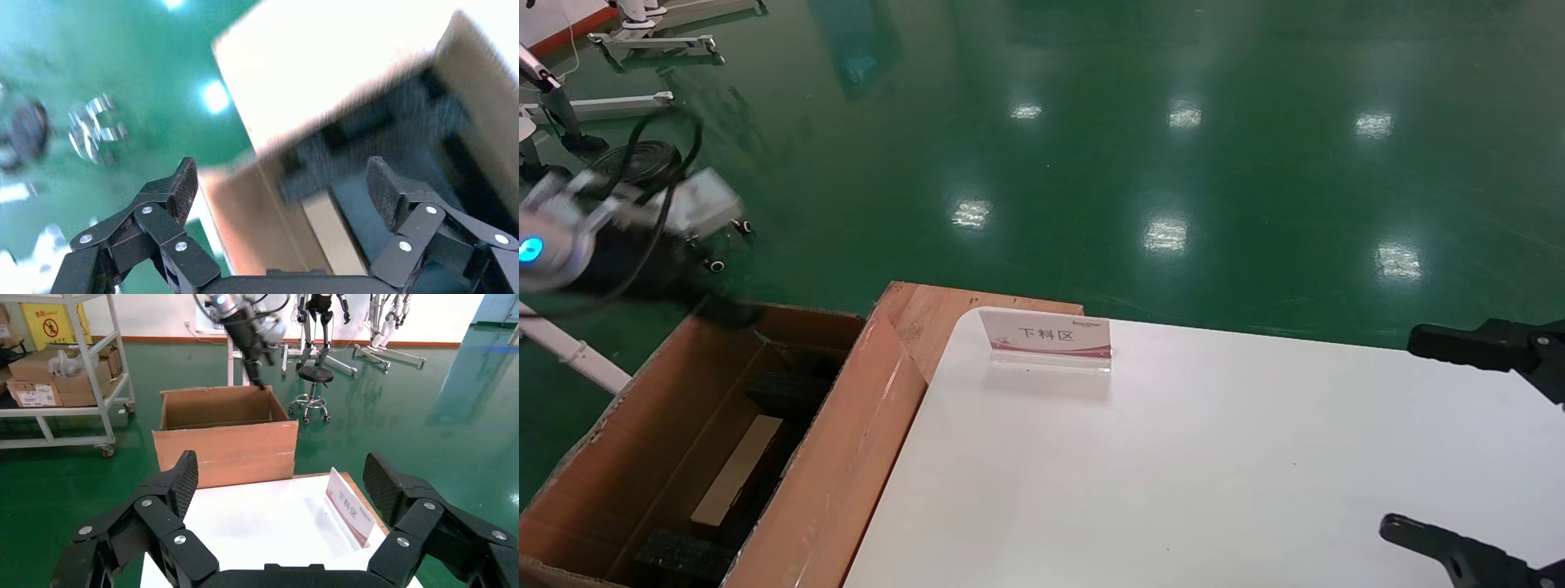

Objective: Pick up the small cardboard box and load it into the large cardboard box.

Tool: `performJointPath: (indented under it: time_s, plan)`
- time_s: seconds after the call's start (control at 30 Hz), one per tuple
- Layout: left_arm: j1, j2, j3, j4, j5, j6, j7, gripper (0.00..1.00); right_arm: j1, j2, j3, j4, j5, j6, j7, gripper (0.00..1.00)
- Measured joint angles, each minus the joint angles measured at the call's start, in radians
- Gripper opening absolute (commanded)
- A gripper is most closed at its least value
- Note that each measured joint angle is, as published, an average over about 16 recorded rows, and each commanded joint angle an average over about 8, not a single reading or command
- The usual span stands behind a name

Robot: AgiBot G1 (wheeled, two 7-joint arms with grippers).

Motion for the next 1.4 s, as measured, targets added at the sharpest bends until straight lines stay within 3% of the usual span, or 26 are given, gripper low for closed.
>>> performJointPath:
  time_s: [0.3, 0.6, 1.4]
  plan:
    - [0.017, 0.033, -0.051, -0.028, -0.062, -0.114, 0.117, 1.00, 0.000, 0.000, 0.000, 0.000, 0.000, 0.000, 0.000, 1.00]
    - [0.108, 0.058, -0.172, -0.032, -0.126, -0.091, 0.184, 1.00, 0.000, 0.000, 0.000, -0.001, 0.000, 0.000, 0.000, 1.00]
    - [0.641, 0.128, -0.894, -0.041, -0.423, 0.210, 0.474, 1.00, -0.002, -0.002, 0.006, 0.001, -0.005, -0.002, 0.003, 1.00]
